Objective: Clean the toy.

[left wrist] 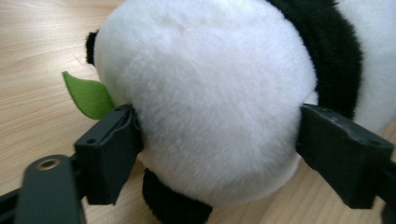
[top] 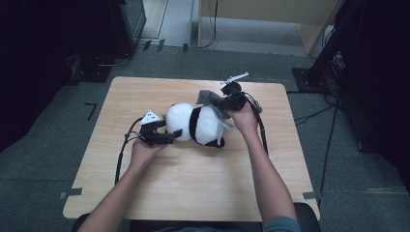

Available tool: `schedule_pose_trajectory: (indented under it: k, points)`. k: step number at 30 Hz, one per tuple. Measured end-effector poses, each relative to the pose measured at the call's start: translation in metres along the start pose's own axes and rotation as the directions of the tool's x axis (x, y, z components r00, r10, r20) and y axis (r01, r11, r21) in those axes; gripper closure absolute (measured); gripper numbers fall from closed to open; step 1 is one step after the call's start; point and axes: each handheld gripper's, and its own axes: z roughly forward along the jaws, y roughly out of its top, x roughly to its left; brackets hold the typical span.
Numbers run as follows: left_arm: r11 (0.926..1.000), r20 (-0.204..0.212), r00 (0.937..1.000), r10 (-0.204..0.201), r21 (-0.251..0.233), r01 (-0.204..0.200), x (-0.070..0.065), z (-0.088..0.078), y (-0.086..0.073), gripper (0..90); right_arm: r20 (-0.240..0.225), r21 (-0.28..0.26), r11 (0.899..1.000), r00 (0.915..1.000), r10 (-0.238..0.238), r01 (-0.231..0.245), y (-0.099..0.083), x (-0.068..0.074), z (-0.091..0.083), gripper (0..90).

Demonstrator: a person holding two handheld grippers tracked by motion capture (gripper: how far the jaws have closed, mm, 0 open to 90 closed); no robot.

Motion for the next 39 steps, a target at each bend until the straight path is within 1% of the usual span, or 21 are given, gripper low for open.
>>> schedule_pose_trajectory:
  k: [3,5,7,8,11,13,15,16,19,21,22,24,25,27,29,31,32,33,36,37,39]
  points:
    - [0.9996,-0.03,0.9992,0.028,0.002,-0.027,-0.004,0.009,-0.002,8.2,-0.019,-0.031,0.999,0.9997,0.015,-0.016,-0.005,-0.002,0.004,76.7]
    - [0.9993,-0.052,0.9979,0.038,-0.004,-0.038,-0.007,0.01,-0.002,9.8,-0.037,-0.047,0.998,0.9986,0.037,-0.039,-0.009,-0.005,0.006,76.9]
    - [0.9992,-0.061,0.9974,0.039,-0.011,-0.039,-0.009,0.011,-0.002,15.8,-0.05,-0.053,0.997,0.9974,0.052,-0.054,-0.012,-0.008,0.007,77.0]
    - [0.9994,-0.064,0.9975,0.031,-0.012,-0.031,-0.009,0.011,-0.002,19.7,-0.05,-0.053,0.997,0.9971,0.057,-0.06,-0.013,-0.009,0.006,77.1]
    - [0.9997,-0.074,0.997,0.023,0.005,-0.023,-0.011,0.009,-0.001,29.8,-0.033,-0.051,0.998,0.9985,0.044,-0.046,-0.014,-0.006,0.007,77.1]
    - [0.9995,-0.085,0.9959,0.03,-0.003,-0.03,-0.013,0.006,-0.004,38.1,-0.031,-0.05,0.998,0.9987,0.039,-0.041,-0.013,-0.004,0.007,77.1]
    - [0.9996,-0.088,0.9958,0.024,-0.015,-0.025,-0.014,0.003,-0.007,43.4,-0.035,-0.053,0.998,0.9989,0.031,-0.033,-0.013,-0.004,0.006,77.0]
    - [0.9995,-0.089,0.9958,0.021,-0.023,-0.024,-0.014,0.003,-0.008,44.5,-0.04,-0.05,0.998,0.9987,0.032,-0.034,-0.012,-0.003,0.005,77.0]
    - [0.9996,-0.089,0.9958,0.021,-0.016,-0.023,-0.016,0.0,-0.008,46.6,-0.044,-0.045,0.999,0.9988,0.023,-0.025,-0.013,-0.006,-0.001,76.8]
    - [0.9997,-0.094,0.9954,0.02,-0.009,-0.021,-0.019,-0.003,-0.009,47.8,-0.05,-0.038,0.999,0.9982,0.034,-0.036,-0.015,-0.012,-0.004,76.8]
    - [0.9999,-0.094,0.9956,0.009,-0.011,-0.01,-0.02,-0.005,-0.009,48.3,-0.055,-0.032,0.999,0.9977,0.04,-0.042,-0.016,-0.015,-0.004,76.8]
    - [0.9999,-0.1,0.995,0.0,-0.014,-0.001,-0.021,-0.007,-0.011,48.4,-0.033,-0.005,0.999,0.998,0.053,-0.053,-0.017,-0.018,-0.004,76.9]
    - [0.9999,-0.107,0.9943,0.002,-0.013,-0.003,-0.023,-0.009,-0.012,48.3,-0.041,0.0,0.998,0.9974,0.058,-0.058,-0.016,-0.019,-0.004,76.9]
    - [1.0,-0.116,0.9932,-0.005,-0.008,0.004,-0.025,-0.012,-0.013,47.8,-0.04,-0.006,0.999,0.9981,0.046,-0.046,-0.014,-0.015,-0.005,76.9]
    - [0.9999,-0.119,0.9928,-0.01,-0.01,0.009,-0.025,-0.013,-0.014,47.1,-0.019,-0.006,1.0,0.9996,0.021,-0.021,-0.009,-0.007,-0.006,76.8]
    - [0.9996,-0.122,0.9923,-0.023,-0.02,0.02,-0.025,-0.014,-0.017,46.4,0.013,0.011,1.0,0.9998,-0.014,0.014,-0.003,0.002,-0.006,76.8]
    - [0.9997,-0.125,0.992,-0.02,-0.02,0.017,-0.026,-0.014,-0.017,46.4,0.021,0.012,1.0,0.9994,-0.027,0.027,0.001,0.006,-0.007,76.9]
    - [0.9998,-0.128,0.9918,-0.011,-0.015,0.01,-0.026,-0.014,-0.016,46.3,0.018,0.003,1.0,0.9995,-0.025,0.025,0.006,0.009,-0.008,76.9]
    - [1.0,-0.135,0.9908,-0.007,-0.004,0.006,-0.028,-0.014,-0.013,46.1,-0.048,-0.038,0.999,0.9988,-0.004,0.002,0.021,0.021,-0.006,76.9]
    - [1.0,-0.137,0.9905,-0.009,-0.003,0.008,-0.028,-0.014,-0.013,46.1,-0.062,-0.038,0.999,0.9981,-0.007,0.005,0.026,0.028,-0.003,76.9]
    - [0.9999,-0.142,0.9898,-0.01,-0.007,0.009,-0.029,-0.014,-0.013,46.0,-0.079,-0.032,0.999,0.996,-0.04,0.038,0.034,0.044,0.007,76.9]
